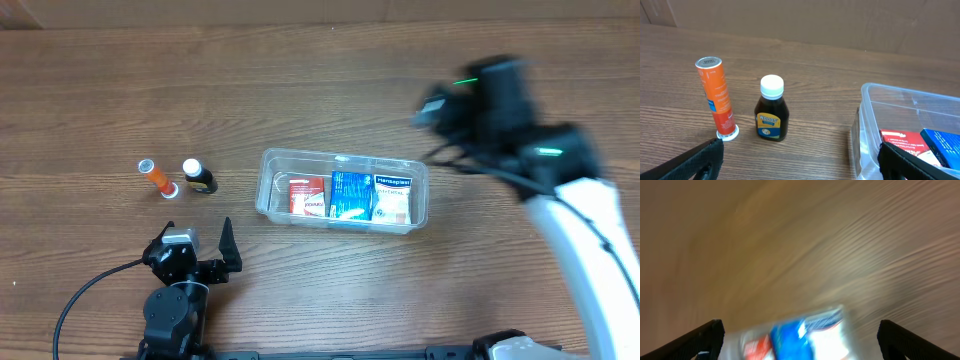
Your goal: Pack container
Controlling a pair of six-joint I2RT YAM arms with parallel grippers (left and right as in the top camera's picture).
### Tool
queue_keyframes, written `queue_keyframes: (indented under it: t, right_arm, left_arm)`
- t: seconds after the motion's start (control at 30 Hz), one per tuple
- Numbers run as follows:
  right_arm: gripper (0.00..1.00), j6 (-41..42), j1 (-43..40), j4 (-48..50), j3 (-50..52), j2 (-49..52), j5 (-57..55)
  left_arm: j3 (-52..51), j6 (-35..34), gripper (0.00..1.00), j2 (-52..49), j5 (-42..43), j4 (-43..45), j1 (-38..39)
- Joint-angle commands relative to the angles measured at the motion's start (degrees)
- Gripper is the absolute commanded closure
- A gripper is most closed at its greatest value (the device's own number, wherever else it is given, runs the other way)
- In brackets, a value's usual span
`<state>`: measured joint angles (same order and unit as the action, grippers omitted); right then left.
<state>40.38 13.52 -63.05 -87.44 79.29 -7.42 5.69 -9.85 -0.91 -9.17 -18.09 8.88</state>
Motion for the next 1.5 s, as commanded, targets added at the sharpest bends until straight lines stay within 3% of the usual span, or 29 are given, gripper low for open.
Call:
queue_keyframes:
  t: [0.0,0.13,0.27,0.53,0.67,0.87,1.07,1.3,1.47]
  right_arm:
    - [0.00,-7.0,-13.8,-1.0,-0.9,-1.7,7.1]
    - [0.00,-8.7,-23.7,-3.4,-0.7,-0.7,11.3]
    - [0.00,-8.7,-28.5,-5.7,-0.7,0.7,11.4]
    - [0.00,-8.7,-29.7,-9.6,-0.7,1.5,11.4]
    - [0.00,-8.7,-29.7,-9.9,-0.7,1.5,11.4]
    - [0.00,-8.7,-29.7,-9.9,-0.7,1.5,11.4]
    - [0.00,-8.7,-29.7,-9.9,-0.7,1.5,11.4]
    - [0.00,-8.7,-29.7,-9.9,-0.7,1.5,11.4]
    - [0.00,-8.7,-29.7,-9.9,-0.7,1.5,11.4]
  left_arm:
    - [-0.2,1.1,0.00,0.6,0.0,0.2,-0.3]
    - [-0.2,1.1,0.00,0.6,0.0,0.2,-0.3]
    - [-0.2,-0.2,0.00,0.6,0.6,2.7,-0.3]
    - [0.7,-0.5,0.00,0.6,1.6,3.2,-0.3]
    - [8.3,-1.0,0.00,-0.2,-5.8,3.3,-0.3]
    - [28.6,-3.8,0.00,-18.4,-12.5,-1.3,-0.3]
    - [52.0,-3.4,0.00,-44.3,-12.1,-17.4,-0.3]
    - [79.8,5.4,0.00,-70.2,-10.7,-36.5,-0.3]
    - [83.2,5.4,0.00,-74.9,-6.7,-38.8,-0.3]
